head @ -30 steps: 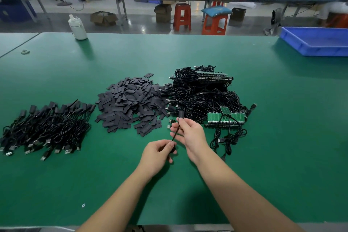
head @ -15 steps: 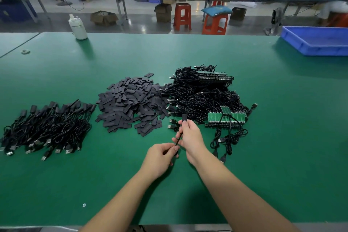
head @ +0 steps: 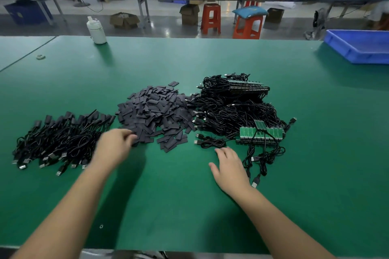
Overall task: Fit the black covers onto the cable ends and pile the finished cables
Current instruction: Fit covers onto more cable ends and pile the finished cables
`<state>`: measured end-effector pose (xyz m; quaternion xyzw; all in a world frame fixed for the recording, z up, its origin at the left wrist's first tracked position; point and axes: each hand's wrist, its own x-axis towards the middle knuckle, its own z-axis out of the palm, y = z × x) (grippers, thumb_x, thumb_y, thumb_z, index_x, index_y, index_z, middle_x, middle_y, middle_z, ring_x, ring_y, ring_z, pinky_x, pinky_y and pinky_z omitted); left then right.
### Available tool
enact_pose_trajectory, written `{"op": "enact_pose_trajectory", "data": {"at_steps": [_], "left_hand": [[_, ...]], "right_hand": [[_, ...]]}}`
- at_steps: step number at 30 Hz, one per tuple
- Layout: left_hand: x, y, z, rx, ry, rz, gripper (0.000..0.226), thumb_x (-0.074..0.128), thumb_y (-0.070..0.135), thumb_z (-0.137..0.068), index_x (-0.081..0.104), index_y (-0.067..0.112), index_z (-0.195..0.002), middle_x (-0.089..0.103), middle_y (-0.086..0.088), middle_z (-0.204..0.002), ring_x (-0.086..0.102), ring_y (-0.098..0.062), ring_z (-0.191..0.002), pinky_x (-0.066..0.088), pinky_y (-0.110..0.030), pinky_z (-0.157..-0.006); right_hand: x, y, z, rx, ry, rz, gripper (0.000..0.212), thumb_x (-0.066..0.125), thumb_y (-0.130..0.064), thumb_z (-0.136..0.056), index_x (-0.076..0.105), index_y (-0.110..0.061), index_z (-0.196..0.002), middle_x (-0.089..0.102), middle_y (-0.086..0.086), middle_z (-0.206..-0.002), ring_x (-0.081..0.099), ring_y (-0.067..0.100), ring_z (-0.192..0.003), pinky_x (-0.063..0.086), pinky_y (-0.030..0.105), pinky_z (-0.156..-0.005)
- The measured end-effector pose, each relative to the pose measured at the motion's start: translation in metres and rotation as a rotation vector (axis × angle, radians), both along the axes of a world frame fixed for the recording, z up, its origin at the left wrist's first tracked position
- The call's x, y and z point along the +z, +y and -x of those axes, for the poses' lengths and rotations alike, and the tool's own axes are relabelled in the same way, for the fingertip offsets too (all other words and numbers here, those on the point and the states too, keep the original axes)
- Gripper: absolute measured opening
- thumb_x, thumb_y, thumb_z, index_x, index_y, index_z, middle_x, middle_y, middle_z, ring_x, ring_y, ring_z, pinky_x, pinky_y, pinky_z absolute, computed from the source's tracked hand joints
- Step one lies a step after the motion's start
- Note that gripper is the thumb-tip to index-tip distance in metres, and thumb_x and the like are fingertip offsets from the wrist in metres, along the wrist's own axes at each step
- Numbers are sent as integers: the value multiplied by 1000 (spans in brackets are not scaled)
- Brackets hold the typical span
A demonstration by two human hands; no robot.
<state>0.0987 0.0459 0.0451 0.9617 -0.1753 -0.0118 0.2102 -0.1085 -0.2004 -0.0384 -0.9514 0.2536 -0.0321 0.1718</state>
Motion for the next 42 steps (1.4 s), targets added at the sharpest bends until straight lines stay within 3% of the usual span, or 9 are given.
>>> {"op": "enact_pose_trajectory", "data": {"at_steps": [4, 9, 14, 17, 19, 23, 28, 32, 42], "left_hand": [[3, 45, -65, 189, -171, -222, 26, 59, 32, -97, 71, 13, -110, 72, -15, -100, 65, -33, -84, 55, -38, -70], [-15, 78, -96, 344, -38, -477, 23, 60, 34, -95, 59, 12, -99, 62, -15, -98, 50, -35, -107, 45, -39, -67], [-18, 64, -88, 369, -183, -581, 27, 57, 33, -92, 64, 15, -110, 59, -16, -121, 46, -36, -114, 41, -43, -90], [-14, 36, -72, 266, -319, -410, 26, 58, 23, -89, 68, 11, -110, 61, -19, -115, 51, -37, -105, 45, -42, -84], [-12, 3, -53, 124, -330, -208, 24, 57, 19, -90, 70, 10, -109, 65, -16, -107, 58, -34, -94, 50, -41, -76], [-9, -81, 5, -189, -93, 1, 24, 51, 25, -96, 72, 25, -107, 73, 4, -96, 64, -13, -70, 55, -28, -63], [-22, -171, 76, -415, 239, 220, 22, 56, 25, -95, 74, 23, -106, 75, 6, -99, 64, -9, -73, 53, -24, -78], [-29, -220, 107, -321, 538, 455, 22, 58, 24, -96, 70, 21, -115, 71, 7, -95, 66, -14, -79, 55, -29, -76], [-27, -270, 130, -220, 369, 378, 23, 55, 34, -95, 69, 20, -106, 70, 2, -97, 62, -18, -91, 42, -25, -74]], "right_hand": [[-11, 4, 4, 67, 105, 31, 60, 27, -43, -107, 14, -16, -160, 8, 9, -167, -1, 25, -155, -1, 38, -124], [-10, 3, 3, 93, 173, 36, 61, 22, -43, -108, 5, -16, -161, -2, 12, -168, -9, 27, -154, -8, 38, -121], [-1, 0, 1, 118, 244, -51, 65, 28, -43, -108, 3, -17, -161, -6, 11, -168, -13, 26, -154, -9, 38, -121], [24, -6, -3, 122, 279, -127, 55, 43, -38, -105, 34, -14, -154, 27, 10, -162, 26, 26, -150, 22, 43, -122], [46, -16, -2, 32, 70, -112, 30, 48, -31, -103, 67, -18, -122, 65, 4, -126, 64, 18, -107, 53, 38, -95], [79, -55, 10, -276, -434, 215, 15, 61, -24, -96, 71, -15, -103, 60, 6, -101, 53, 25, -99, 47, 38, -86], [91, -116, 16, -481, -127, 34, 49, 52, -40, -101, 47, -18, -145, 50, 15, -135, 46, 33, -124, 43, 45, -101], [82, -129, 10, -464, -20, -108, 47, 52, -35, -102, 45, -22, -146, 42, 13, -142, 60, 31, -106, 51, 39, -82], [70, -110, 9, -354, -180, -207, 31, 46, -16, -99, 73, -20, -115, 50, 8, -129, 60, 25, -102, 45, 31, -81]]}}
